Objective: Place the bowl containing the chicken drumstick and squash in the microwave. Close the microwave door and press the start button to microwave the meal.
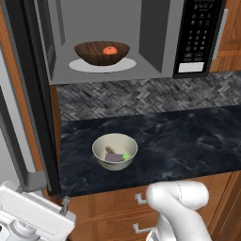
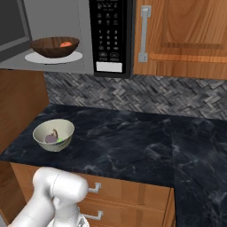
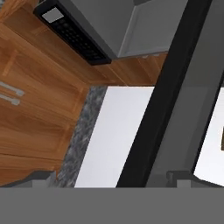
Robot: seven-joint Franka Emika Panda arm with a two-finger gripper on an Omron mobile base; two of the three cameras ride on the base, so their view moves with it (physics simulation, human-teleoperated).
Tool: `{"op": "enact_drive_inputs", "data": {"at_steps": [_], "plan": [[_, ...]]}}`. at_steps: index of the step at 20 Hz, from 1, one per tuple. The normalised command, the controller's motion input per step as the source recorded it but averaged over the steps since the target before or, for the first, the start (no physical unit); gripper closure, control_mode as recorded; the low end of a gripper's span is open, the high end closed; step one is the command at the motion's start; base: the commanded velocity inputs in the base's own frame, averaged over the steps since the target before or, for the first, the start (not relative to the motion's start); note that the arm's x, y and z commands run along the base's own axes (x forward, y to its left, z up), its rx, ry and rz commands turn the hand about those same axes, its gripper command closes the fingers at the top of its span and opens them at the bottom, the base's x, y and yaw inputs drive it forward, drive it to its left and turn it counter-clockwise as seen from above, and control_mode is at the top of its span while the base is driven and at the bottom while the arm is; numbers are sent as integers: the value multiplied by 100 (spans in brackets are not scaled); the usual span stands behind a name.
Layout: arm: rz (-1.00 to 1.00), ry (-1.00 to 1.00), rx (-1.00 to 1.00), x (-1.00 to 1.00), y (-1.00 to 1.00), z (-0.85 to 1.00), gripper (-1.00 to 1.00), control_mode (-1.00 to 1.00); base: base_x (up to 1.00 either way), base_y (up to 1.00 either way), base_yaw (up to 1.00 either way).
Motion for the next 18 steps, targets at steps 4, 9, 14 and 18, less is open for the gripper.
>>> {"op": "enact_drive_inputs", "data": {"at_steps": [4,9,14,18], "plan": [[0,0,8,0,26,0,-100,-100,0,0,0],[0,4,11,0,21,0,-100,-100,0,0,0],[0,8,6,2,27,0,-100,-100,0,0,0],[0,11,2,22,29,0,-100,-100,0,0,0]]}}
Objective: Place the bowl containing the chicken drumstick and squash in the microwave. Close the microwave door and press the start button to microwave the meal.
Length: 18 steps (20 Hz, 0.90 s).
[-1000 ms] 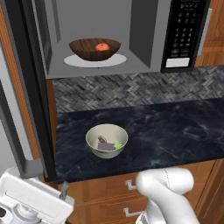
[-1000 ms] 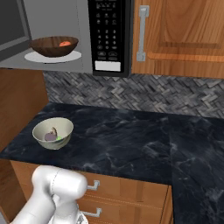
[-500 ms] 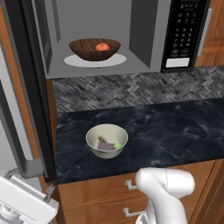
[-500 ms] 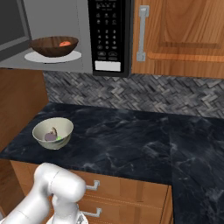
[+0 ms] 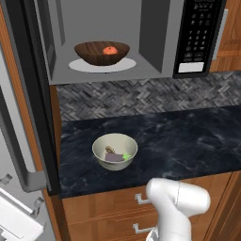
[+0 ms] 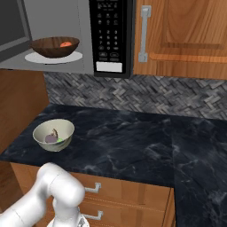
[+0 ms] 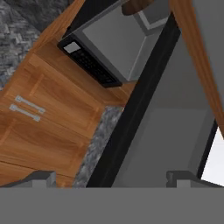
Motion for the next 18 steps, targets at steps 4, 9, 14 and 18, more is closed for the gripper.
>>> {"op": "enact_drive_inputs", "data": {"at_steps": [4,9,14,18], "plan": [[0,9,1,34,25,-1,-100,-100,0,0,0],[0,2,0,13,29,1,-100,-100,0,0,0],[0,4,2,1,18,35,-100,-100,0,0,0],[0,1,7,0,0,45,-100,-100,0,0,0]]}}
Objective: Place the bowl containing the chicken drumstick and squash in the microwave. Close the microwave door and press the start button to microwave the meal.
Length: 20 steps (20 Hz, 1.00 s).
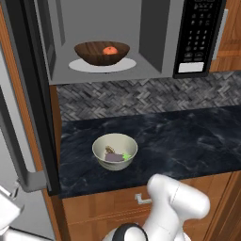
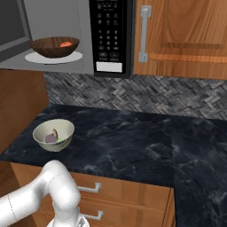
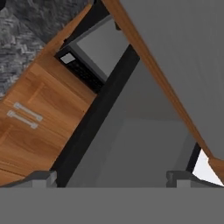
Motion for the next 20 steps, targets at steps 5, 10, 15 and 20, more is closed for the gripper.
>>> {"op": "enact_drive_inputs", "data": {"at_steps": [5,10,15,20], "plan": [[0,0,13,0,-15,51,-100,-100,0,0,0],[0,3,22,0,-70,44,-100,-100,0,0,0],[0,0,27,-5,-98,23,-100,-100,0,0,0],[0,0,28,-17,-100,4,-100,-100,0,0,0]]}}
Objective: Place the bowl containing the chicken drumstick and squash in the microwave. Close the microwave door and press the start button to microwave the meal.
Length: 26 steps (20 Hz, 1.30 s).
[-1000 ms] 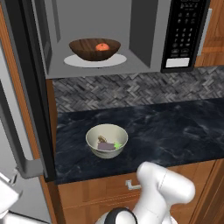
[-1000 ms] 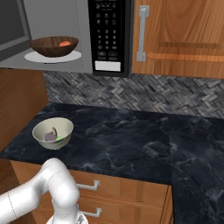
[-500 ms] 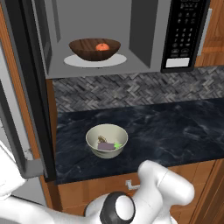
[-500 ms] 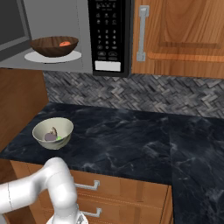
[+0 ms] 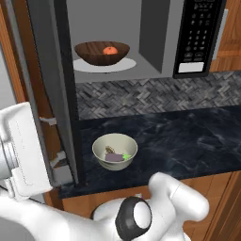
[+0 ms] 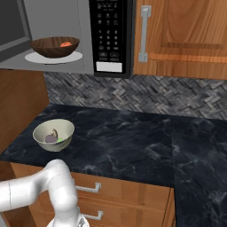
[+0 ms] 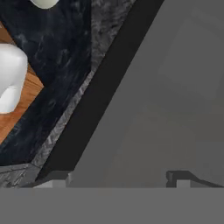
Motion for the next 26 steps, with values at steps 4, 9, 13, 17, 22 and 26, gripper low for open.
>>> {"op": "enact_drive_inputs", "data": {"at_steps": [4,9,13,17,22,26], "plan": [[2,0,27,-17,-100,0,-100,-100,0,0,0],[4,4,22,-1,-100,0,-100,-100,0,0,0],[10,9,18,5,-100,0,-100,-100,0,0,0],[15,15,14,27,-100,0,-100,-100,0,0,0],[23,11,16,48,-100,0,-100,-100,0,0,0],[28,2,13,67,-70,2,-100,-100,0,0,0]]}}
